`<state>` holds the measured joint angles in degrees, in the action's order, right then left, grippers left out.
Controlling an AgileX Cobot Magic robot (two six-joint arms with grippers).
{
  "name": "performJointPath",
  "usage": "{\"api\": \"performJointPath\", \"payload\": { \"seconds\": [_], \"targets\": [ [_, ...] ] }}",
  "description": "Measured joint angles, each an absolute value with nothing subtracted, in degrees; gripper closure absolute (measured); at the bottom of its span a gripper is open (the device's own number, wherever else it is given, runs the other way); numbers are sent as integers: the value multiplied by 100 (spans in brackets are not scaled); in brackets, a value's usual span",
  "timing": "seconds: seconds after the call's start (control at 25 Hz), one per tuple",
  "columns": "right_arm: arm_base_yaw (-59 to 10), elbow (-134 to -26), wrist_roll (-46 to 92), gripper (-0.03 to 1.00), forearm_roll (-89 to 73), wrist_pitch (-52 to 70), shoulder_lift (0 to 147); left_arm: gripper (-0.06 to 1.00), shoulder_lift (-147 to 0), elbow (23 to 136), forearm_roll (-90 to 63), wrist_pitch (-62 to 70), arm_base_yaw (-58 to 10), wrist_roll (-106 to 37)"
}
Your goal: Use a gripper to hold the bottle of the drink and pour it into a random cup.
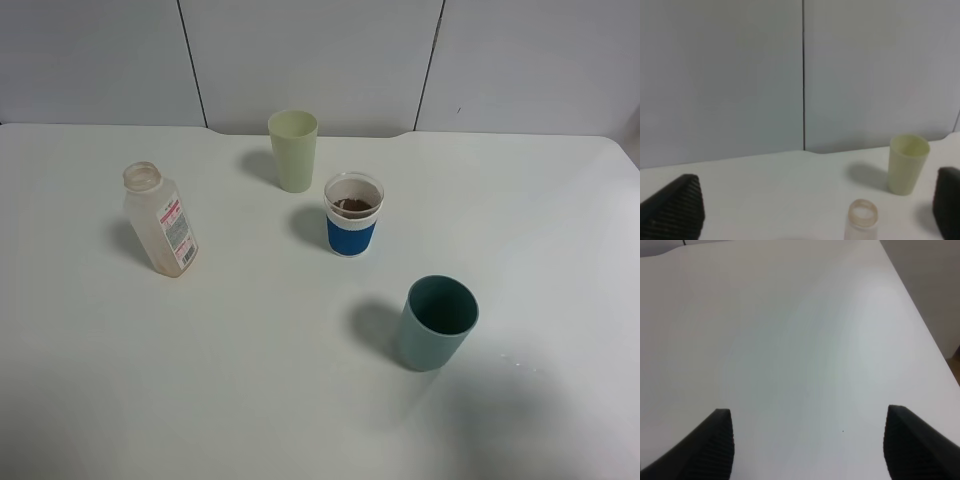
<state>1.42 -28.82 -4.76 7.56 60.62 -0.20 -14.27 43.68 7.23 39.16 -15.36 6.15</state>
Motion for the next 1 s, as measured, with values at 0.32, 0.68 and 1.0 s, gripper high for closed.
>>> {"api": "performJointPath", "payload": {
  "seconds": [0.32,0.68,1.0],
  "targets": [
    [142,-2882,-476,33,756,6062,-20,3,-988,4368,843,4174,-1536,615],
    [142,-2882,-476,33,756,6062,-20,3,-654,4372,1027,4809,-1536,620],
    [142,-2882,-476,33,756,6062,-20,3,-290,4379,1154,5207,-1536,809]
  ]
}}
